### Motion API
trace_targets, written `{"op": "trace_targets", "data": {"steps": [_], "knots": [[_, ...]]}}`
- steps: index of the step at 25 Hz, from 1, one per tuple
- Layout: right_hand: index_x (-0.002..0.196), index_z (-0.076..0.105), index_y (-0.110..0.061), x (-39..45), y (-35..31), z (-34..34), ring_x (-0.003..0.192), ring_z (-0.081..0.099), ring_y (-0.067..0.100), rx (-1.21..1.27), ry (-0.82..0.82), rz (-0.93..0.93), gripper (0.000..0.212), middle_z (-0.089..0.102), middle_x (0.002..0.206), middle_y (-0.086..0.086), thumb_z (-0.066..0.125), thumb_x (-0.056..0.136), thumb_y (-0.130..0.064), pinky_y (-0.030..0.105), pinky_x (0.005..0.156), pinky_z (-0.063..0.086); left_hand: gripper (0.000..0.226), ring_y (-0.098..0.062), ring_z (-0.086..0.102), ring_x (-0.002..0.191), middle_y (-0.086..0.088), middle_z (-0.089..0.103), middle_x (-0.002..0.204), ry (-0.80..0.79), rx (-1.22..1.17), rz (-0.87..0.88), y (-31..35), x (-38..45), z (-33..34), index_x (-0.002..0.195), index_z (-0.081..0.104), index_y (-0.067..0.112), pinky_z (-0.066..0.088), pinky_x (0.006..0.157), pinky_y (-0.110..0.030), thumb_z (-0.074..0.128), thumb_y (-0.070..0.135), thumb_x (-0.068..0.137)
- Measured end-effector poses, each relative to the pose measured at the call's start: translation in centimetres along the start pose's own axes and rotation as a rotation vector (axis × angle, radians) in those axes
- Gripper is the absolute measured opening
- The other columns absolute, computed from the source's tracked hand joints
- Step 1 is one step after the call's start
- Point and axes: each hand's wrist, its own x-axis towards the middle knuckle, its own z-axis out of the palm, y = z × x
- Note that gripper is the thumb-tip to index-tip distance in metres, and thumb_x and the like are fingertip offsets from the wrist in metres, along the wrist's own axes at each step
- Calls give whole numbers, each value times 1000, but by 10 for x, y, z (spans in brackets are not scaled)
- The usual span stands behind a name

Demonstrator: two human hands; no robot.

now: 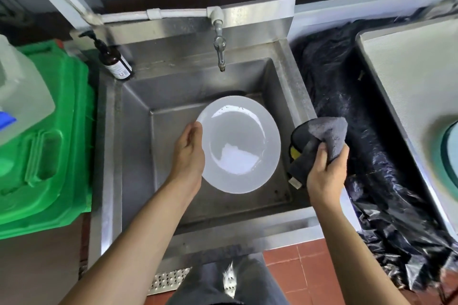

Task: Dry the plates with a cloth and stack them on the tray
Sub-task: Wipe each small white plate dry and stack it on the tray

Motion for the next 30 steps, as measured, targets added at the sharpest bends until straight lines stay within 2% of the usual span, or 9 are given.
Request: {"op": "trace_targets", "data": {"steps": [2, 4, 6, 9, 15, 19, 23, 26, 30], "knots": [[127, 53, -12, -6, -44, 1, 95, 61, 4, 115, 32, -120, 28, 61, 105, -13, 48, 106, -31, 1, 79, 37, 29, -14, 66, 112, 8, 72, 114, 24, -12, 10, 8, -5, 2, 116, 69, 28, 53, 100, -40, 46, 42, 104], [129, 53, -22, -14, -81, 4, 94, 59, -12, 139, -49, -250, 25, 61, 104, -30, 50, 106, -31, 1, 79, 39, 27, -14, 65, 109, 10, 73, 108, 21, -30, 42, 17, -7, 4, 102, 73, 29, 50, 104, -43, 48, 40, 104], [140, 50, -23, -23, -107, 13, 111, 57, -14, 93, -243, -392, 35, 62, 122, -31, 52, 106, -28, 8, 91, 45, 29, -4, 65, 104, 21, 74, 97, 9, -34, 84, 26, -11, 6, 89, 74, 35, 51, 101, -31, 50, 36, 105], [152, 47, -12, -28, -121, 31, 148, 40, 14, -100, -428, -598, 54, 48, 157, 0, 61, 101, -23, 43, 119, 36, 26, 19, 61, 99, 36, 71, 95, -34, -24, 175, 39, -20, 7, 92, 70, 36, 44, 85, -3, 49, 32, 106], [161, 30, -19, -32, -142, 50, 158, 9, 10, 45, -549, -557, 63, 23, 169, 2, 54, 103, -20, 45, 129, 5, 27, 11, 63, 99, 25, 73, 99, -72, -20, 294, 63, -24, 1, 100, 70, 27, 44, 88, -7, 44, 25, 108], [158, 31, -26, -44, -168, 57, 157, 20, 14, 156, -638, -655, 62, 32, 166, 0, 50, 100, -13, 37, 129, 4, 34, 0, 71, 96, 13, 78, 97, -106, -153, 241, 79, -27, 1, 99, 73, 24, 53, 79, -14, 42, 14, 107], [154, 40, -20, -65, -152, 39, 153, 28, 10, 166, -800, -693, 61, 40, 161, -7, 48, 94, -15, 31, 128, 10, 31, -18, 73, 91, 0, 79, 91, -30, -284, 142, 90, -28, -11, 85, 79, 21, 58, 84, -33, 53, 24, 103], [147, 53, -18, -57, -152, 35, 151, 32, 6, 89, -729, -689, 55, 46, 156, -8, 54, 91, -13, 37, 128, 16, 35, -12, 71, 94, 7, 79, 89, 10, -279, 158, 86, -34, -14, 77, 80, 26, 55, 91, -30, 56, 24, 102], [155, 43, -17, -37, -186, 50, 155, 21, 6, 93, -614, -456, 74, 34, 162, -10, 53, 84, 3, 37, 127, 17, 44, 11, 67, 87, 24, 75, 85, -43, -213, 208, 91, -44, -8, 76, 79, 42, 51, 82, -15, 52, 23, 105]]}}
